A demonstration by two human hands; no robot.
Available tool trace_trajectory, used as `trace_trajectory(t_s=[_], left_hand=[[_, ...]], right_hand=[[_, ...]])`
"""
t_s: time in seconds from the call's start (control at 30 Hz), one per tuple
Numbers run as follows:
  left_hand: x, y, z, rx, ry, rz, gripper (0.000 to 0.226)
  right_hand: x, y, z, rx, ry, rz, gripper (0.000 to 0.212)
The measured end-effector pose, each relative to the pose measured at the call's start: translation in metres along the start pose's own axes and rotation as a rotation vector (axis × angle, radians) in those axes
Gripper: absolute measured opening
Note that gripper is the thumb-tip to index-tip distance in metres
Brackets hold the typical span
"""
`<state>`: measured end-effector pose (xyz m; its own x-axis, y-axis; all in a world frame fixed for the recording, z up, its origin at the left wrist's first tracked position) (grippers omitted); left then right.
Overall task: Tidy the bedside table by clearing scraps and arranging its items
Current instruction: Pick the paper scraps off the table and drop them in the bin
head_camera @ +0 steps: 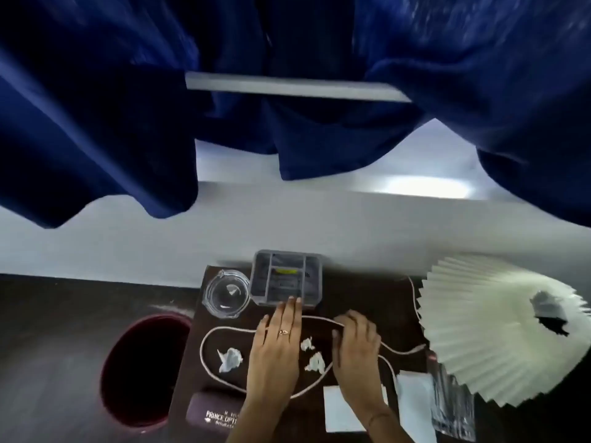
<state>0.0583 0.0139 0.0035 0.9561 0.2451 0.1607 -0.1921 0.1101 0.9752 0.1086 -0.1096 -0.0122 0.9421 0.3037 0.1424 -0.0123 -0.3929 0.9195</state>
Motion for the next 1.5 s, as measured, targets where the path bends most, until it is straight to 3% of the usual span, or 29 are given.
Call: trace_trajectory(t_s=[0.1, 0.27, 0.4, 0.53, 0.67, 0.77, 0.87, 1.07, 1.27, 1.5], left_hand=[[-0.008, -0.011, 0.004, -0.028, -0.031, 0.018, 0.059], [-0.010, -0.035, 0.004, -0.005, -0.061, 0.108, 0.041], [-0.006, -0.045, -0.001, -0.011, -0.052, 0.165, 0.030], [0.000, -0.040, -0.007, -0.163, -0.023, 0.207, 0.023], [-0.006, -0.019, -0.013, -0.420, 0.037, 0.274, 0.016], [-0.017, -0.006, -0.019, -0.543, 0.064, 0.257, 0.030], [-0.028, 0.008, -0.035, -0.671, 0.114, 0.240, 0.039], [-0.062, 0.050, -0.092, -0.668, 0.244, 0.337, 0.031], [-0.107, 0.079, -0.152, -0.552, 0.347, 0.436, 0.017], [-0.153, 0.068, -0.239, -0.458, 0.661, 0.474, 0.016]], right_hand=[[-0.012, -0.008, 0.021, 0.056, -0.074, 0.024, 0.014], [-0.019, -0.037, 0.036, 0.055, -0.035, -0.066, 0.027], [-0.015, -0.056, 0.044, 0.009, 0.078, -0.036, 0.031], [-0.008, -0.062, 0.043, 0.044, 0.152, 0.000, 0.036], [-0.002, -0.038, 0.036, 0.411, -0.048, 0.122, 0.024], [-0.001, -0.023, 0.001, 0.677, -0.118, 0.172, 0.023], [-0.005, -0.020, -0.044, 0.983, -0.207, 0.064, 0.022], [-0.028, -0.027, -0.118, 1.512, -0.476, -0.303, 0.023], [-0.058, -0.044, -0.181, 1.475, -0.482, -0.528, 0.015], [-0.062, -0.058, -0.175, 1.166, -0.329, -0.434, 0.015]])
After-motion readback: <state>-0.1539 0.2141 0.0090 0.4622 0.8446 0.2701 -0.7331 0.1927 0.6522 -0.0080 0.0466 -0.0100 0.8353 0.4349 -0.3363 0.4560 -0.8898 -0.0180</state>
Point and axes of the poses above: each hand's wrist, its own x-axis towards the middle knuckle, its own y-axis out of the back of the hand, z = x × y, the point moved 6 cm from there along x, towards the middle knuckle, and after that the axes turned 6 degrees about z, right-handed, at the moved point
